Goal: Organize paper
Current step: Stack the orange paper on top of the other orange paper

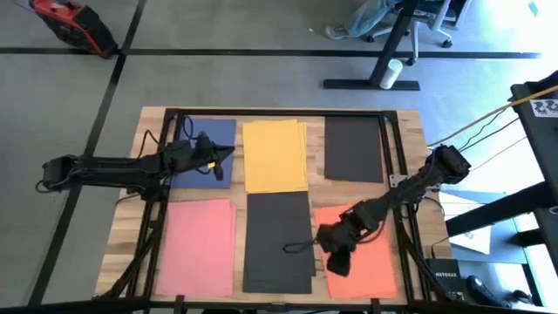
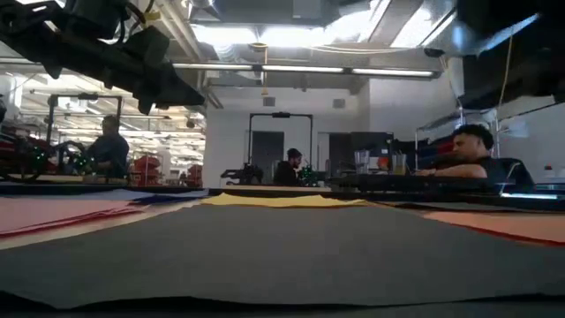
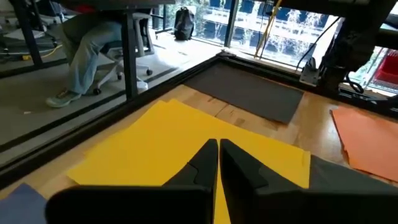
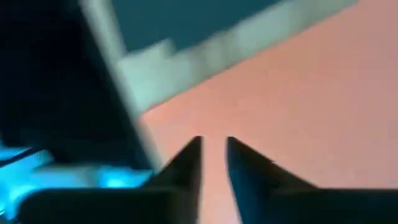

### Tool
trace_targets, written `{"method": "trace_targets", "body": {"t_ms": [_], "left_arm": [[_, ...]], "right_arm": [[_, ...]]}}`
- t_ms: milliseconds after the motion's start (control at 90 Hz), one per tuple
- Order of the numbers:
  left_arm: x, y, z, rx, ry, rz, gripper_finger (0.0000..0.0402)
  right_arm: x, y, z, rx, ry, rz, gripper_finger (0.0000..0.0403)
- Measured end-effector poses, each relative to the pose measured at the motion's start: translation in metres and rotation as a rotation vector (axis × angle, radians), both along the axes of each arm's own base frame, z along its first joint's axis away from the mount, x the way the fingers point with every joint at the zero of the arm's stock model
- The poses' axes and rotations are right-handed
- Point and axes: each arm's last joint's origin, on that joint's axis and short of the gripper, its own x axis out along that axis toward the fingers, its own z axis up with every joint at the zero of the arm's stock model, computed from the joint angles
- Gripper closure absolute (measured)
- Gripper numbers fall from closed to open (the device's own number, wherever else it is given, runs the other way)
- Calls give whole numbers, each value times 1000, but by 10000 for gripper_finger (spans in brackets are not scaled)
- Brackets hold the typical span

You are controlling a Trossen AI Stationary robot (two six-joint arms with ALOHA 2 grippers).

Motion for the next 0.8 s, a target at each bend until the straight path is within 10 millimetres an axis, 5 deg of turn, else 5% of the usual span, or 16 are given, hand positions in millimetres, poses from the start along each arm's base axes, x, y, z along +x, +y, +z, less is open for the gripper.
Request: {"method": "trace_targets", "body": {"t_ms": [300, 800], "left_arm": [[0, 0, 0, 0, 0, 1, 400], [0, 0, 0, 1, -1, 12, 400]], "right_arm": [[28, -63, -31, -99, -34, -123, 400], [28, -91, -77, -102, -59, -267, 402]]}}
